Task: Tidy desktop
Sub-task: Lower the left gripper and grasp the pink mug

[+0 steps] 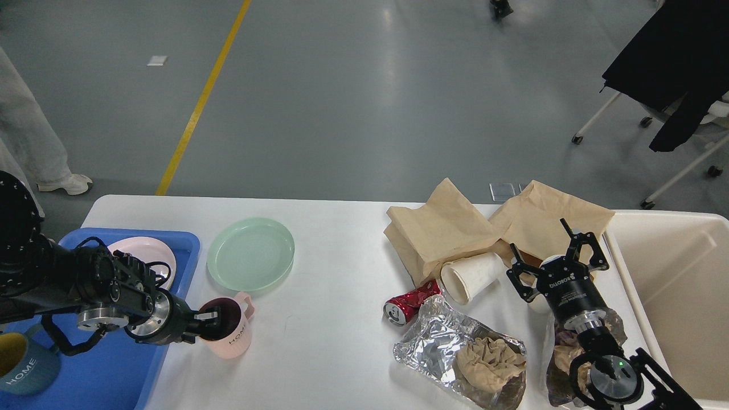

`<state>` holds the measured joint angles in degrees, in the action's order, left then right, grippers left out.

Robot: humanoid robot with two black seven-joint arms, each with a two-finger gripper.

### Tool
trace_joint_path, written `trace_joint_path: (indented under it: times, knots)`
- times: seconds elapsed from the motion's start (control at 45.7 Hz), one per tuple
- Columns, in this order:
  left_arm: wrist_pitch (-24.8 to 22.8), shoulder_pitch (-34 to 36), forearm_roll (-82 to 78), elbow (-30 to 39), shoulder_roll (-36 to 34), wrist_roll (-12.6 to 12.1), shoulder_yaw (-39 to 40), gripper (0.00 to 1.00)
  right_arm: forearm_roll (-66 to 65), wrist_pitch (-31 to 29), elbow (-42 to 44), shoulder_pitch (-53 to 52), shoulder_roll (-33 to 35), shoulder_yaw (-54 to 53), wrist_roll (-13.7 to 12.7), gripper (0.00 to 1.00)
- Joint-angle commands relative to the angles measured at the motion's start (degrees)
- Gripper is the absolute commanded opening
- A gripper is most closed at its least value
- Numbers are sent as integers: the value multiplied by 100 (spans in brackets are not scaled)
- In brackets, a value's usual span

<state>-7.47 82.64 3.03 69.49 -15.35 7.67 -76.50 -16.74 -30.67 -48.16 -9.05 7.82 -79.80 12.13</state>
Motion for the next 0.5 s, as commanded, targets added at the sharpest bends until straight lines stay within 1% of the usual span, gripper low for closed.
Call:
trace_joint_path:
  times: [0.0,0.066,0.175,0.328,0.481]
  knots:
    - [-8,-72,-13,-49,6,-116,4,11,-5,0,-1,0,0,0,0,100]
    - [-35,-73,-13,-58,-3,-222,12,0,4,0,8,0,0,0,0,100]
    - [-26,-73,-21,-58,-3,-362,21,0,4,0,-1,0,0,0,0,100]
    - [-61,-81,-21,-58,-3,-363,197,0,4,0,-1,0,0,0,0,100]
    - [-96,-2,-21,-41,-20,-363,197,0,4,0,-1,0,0,0,0,100]
